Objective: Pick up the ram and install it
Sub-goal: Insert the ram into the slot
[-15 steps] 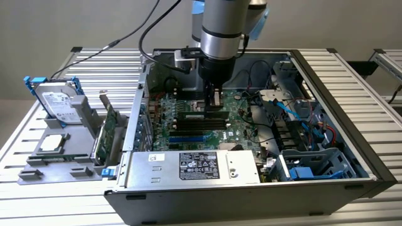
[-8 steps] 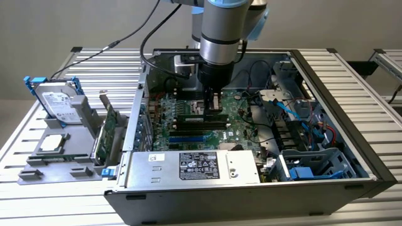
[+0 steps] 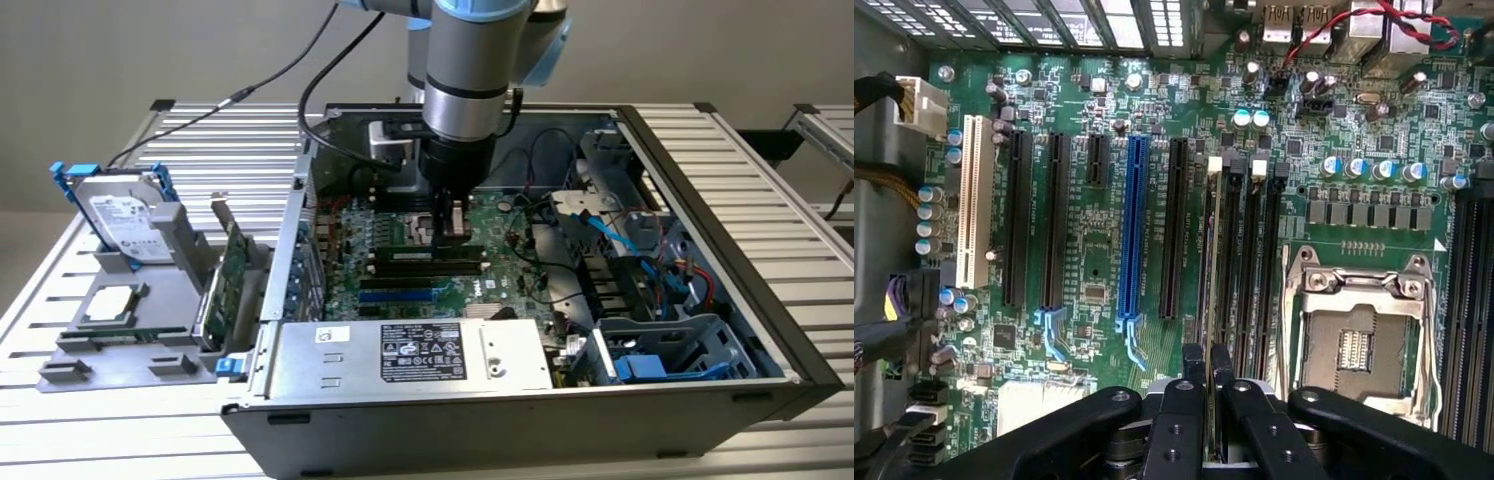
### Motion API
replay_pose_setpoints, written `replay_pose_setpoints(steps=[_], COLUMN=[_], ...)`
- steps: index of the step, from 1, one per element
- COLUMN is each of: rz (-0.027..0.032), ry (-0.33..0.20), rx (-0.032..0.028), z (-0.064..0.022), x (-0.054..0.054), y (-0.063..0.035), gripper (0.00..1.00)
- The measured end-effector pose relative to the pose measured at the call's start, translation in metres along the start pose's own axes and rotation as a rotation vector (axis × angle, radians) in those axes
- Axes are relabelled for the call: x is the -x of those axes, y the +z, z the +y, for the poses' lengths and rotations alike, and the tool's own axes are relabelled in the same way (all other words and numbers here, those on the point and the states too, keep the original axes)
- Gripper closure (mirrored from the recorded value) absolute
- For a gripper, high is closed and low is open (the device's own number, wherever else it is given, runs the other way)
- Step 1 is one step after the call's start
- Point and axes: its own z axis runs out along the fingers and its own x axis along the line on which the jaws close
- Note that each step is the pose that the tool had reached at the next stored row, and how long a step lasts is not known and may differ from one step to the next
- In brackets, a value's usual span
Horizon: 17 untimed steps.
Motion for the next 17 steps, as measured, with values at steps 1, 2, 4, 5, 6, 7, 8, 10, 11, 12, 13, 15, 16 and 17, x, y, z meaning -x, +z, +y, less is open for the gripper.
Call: replay_pose_setpoints(steps=[1, 2, 4, 5, 6, 7, 8, 10, 11, 12, 13, 15, 16, 17], rz=[0.0001, -0.0001, 0.0001, 0.0002, 0.0005, 0.0002, 0.0001, 0.0003, 0.0004, 0.0005, 0.0005, 0.0003, 0.0002, 0.0], ry=[0.0, -0.001, -0.002, -0.002, -0.002, -0.002, -0.003, -0.003, -0.003, -0.003, -0.003, -0.003, -0.003, -0.003], rx=[0.0, -0.0001, -0.0005, -0.0005, -0.0004, -0.0005, -0.0006, -0.0005, -0.0005, -0.0004, -0.0004, -0.0005, -0.0005, -0.0007], z=[0.0, 0.0, -0.0001, -0.0001, -0.0001, -0.0002, -0.0002, -0.0002, -0.0002, -0.0002, -0.0002, -0.0002, -0.0002, -0.0001], x=[0.0, 0.0001, 0.0003, 0.0003, 0.0003, 0.0004, 0.0005, 0.0006, 0.0006, 0.0006, 0.0006, 0.0006, 0.0006, 0.0007], y=[0.0, 0.0006, 0.0036, 0.0039, 0.0039, 0.0045, 0.0056, 0.0068, 0.0068, 0.0068, 0.0068, 0.007, 0.0072, 0.0076], gripper=[0.86, 0.86, 0.86, 0.86, 0.86, 0.86, 0.86, 0.86, 0.86, 0.86, 0.86, 0.86, 0.86, 0.86])
